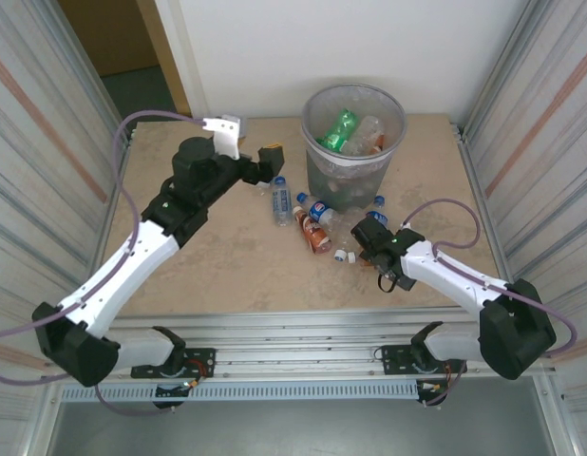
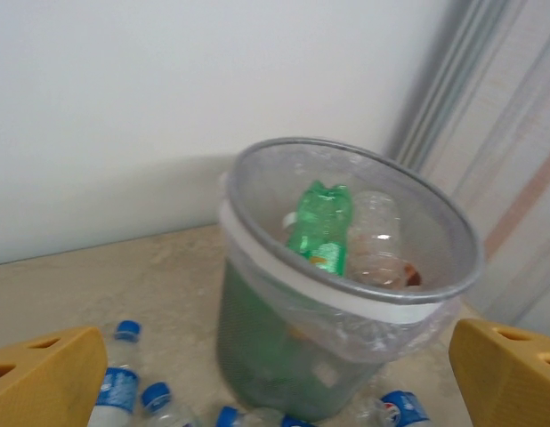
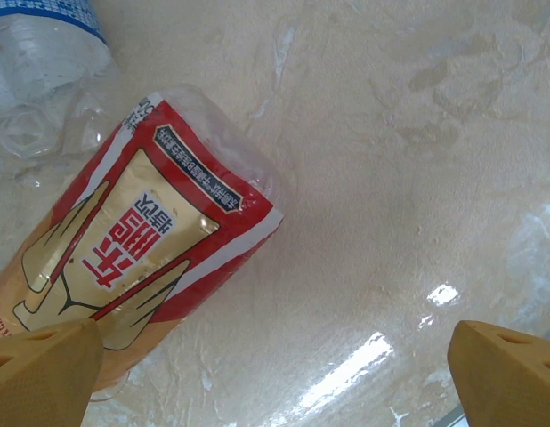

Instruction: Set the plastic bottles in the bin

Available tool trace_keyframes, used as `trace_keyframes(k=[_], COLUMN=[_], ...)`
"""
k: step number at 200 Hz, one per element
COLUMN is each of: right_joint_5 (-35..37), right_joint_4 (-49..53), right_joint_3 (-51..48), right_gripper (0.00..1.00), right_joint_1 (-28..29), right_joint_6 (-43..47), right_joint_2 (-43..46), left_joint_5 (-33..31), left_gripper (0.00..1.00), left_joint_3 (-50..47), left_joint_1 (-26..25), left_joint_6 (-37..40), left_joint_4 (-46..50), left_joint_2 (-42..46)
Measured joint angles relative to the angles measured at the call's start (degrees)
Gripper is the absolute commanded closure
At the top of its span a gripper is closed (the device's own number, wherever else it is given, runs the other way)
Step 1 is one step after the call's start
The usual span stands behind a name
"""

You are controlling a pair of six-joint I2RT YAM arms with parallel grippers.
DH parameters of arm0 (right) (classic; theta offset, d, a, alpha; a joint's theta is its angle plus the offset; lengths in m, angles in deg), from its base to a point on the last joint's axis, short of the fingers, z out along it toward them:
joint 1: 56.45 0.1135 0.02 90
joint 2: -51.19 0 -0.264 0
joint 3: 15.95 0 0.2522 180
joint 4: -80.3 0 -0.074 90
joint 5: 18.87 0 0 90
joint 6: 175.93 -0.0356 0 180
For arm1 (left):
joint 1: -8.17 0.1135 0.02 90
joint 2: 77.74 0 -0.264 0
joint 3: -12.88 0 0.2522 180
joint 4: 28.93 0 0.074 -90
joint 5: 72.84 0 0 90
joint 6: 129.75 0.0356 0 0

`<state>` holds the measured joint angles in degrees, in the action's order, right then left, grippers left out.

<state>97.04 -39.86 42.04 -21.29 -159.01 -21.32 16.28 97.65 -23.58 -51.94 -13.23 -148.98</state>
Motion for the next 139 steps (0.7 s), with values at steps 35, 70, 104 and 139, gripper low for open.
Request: trace_keyframes(k=[35,70,104,139], right_joint_5=[-0.22,-0.66,-1.7,-3.48], right_joint_4=[-1.03,-1.73,-3.45,-6.08], right_joint_3=[-1.4,-3.39,-3.48,-3.96], right_gripper=[0.02,0.02,0.02,0.02], right_joint_1=[0.24,0.24,0.22,0.13], right_joint_6=[-4.26,-7.17,-8.7,-9.2], right_joint_2=[0.13,2.29,3.58,2.62], left_joint_5=[-3.56,-6.36,-7.98,-8.48], left_gripper=[0.01,0.01,0.01,0.01], left_joint_3=[-4.04,-7.52,-10.12,-11.08], left_joint_1=[2.56,3.67,4.76,5.86], left_joint_6=[0.02,0.42,0.46,0.48], left_joint_4=[-0.83,-0.46,-0.24,-0.31], left_joint_2=[2.27,2.32,2.86,3.41])
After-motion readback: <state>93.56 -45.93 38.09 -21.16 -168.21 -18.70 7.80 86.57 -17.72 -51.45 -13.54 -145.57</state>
